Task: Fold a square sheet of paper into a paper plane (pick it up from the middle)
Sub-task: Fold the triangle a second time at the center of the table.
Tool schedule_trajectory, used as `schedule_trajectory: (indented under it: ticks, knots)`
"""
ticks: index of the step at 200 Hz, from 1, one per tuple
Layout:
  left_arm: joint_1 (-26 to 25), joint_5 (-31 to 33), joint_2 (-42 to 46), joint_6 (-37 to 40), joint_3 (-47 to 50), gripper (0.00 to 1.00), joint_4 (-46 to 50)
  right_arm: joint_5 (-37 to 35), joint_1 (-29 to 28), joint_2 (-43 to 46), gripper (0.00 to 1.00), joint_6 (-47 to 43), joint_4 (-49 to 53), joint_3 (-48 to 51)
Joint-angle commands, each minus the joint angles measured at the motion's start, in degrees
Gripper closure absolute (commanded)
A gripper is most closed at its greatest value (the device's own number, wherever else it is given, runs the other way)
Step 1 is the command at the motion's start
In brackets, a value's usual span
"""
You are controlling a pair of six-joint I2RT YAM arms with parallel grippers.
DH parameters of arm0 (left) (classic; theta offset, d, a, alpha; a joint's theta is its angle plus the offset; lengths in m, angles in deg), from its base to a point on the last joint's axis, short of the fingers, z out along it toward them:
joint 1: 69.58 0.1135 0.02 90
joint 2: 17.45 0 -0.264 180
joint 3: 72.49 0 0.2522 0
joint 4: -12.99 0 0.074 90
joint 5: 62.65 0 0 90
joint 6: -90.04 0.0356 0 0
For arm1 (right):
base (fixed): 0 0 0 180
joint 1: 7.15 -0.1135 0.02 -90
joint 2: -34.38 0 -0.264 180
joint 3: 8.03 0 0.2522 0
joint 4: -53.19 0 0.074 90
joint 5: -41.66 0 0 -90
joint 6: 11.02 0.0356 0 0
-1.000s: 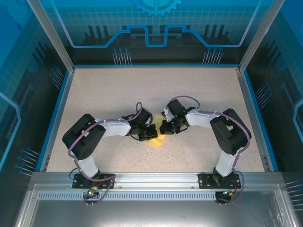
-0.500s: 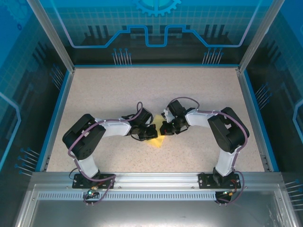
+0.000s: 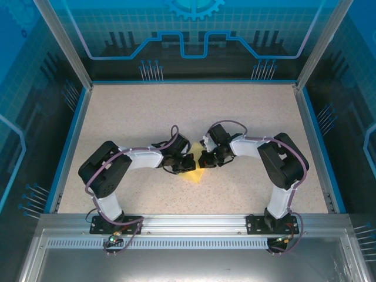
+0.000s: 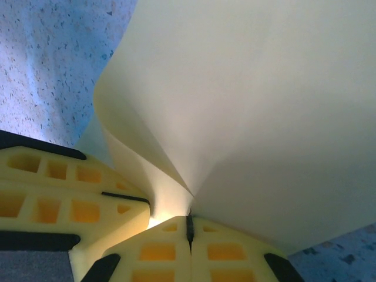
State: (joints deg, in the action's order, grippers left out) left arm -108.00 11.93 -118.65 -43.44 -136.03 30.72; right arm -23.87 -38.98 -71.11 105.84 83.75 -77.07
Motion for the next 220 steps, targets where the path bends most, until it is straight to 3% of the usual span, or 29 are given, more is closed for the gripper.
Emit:
schedule_trajectory:
  ticks: [1, 60, 98, 153, 220]
  knots:
    - [0.32, 3.38, -0.9, 0.17, 1.15, 0.95, 0.32, -11.62, 0.72, -5.77, 0.97, -1.1, 7.36, 3.08]
    - [5.23, 4.02, 1.17, -2.99, 7.33, 0.92, -3.51, -13.19, 1.31, -6.06, 0.97, -0.33, 9.3, 2.49]
    - [9.21, 2.87, 4.42, -3.3, 6.41, 0.87, -4.41, -13.35, 1.24, -5.6, 0.97, -0.51, 9.77, 1.95]
    - [8.01, -3.11, 10.06, -0.75, 6.06, 0.91, -8.64, -12.61, 1.25, -5.76, 0.97, -0.43, 9.35, 2.18]
    - [3.81, -3.36, 2.34, -0.73, 2.95, 0.98, -9.21, -12.42, 1.29, -6.48, 0.97, -0.63, 9.09, 2.12]
